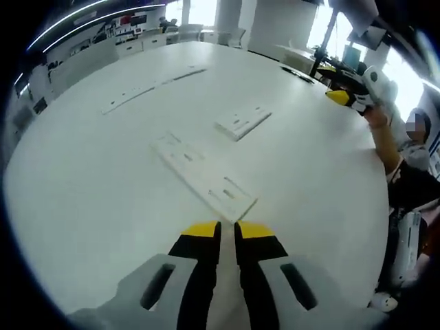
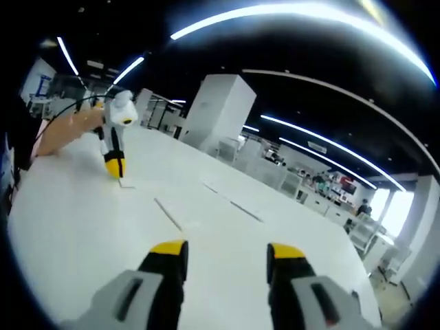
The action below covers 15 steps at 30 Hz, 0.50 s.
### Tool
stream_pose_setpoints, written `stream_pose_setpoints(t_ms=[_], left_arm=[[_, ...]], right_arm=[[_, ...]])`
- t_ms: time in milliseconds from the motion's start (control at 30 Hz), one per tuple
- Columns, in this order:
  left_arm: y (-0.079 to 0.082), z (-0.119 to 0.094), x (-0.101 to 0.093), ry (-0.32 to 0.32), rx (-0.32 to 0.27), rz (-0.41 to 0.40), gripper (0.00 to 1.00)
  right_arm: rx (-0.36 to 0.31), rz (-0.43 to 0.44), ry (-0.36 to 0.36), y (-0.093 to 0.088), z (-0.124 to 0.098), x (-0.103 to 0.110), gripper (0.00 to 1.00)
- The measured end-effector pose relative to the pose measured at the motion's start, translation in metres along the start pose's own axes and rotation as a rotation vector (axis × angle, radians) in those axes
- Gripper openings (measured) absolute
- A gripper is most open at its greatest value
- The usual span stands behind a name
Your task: Locate the socket holder cover, grip the socket holder cover, clip it into the socket holder slot.
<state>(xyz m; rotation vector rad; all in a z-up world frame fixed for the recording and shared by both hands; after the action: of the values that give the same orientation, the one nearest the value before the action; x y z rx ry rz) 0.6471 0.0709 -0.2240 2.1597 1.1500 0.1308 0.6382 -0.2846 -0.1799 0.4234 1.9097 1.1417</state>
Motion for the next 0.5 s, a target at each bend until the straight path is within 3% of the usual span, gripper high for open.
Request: stream_pose_setpoints(t_ms=[500], left_arm=[[-0.0005,0.0009,-0.0013,0.012,-0.016,0.014,0.10]], right_arm=[[0.010,-0.008,0.009,-0.0012,0.0009,0.0005,0.47]])
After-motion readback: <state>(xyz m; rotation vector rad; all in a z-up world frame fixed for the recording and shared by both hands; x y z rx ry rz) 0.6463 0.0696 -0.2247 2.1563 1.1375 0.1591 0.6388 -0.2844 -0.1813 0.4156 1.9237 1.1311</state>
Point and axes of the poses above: the point that each gripper's makers call its tool centre point, and the gripper's own axes: z roughly forward along the fingers, x roughly to its left, y roughly out of its top, the point moved 6 cm from there along -z, roughly backward along the fingers, and after that the axes turned 8 degrees about -z, right-handed, at the moved point
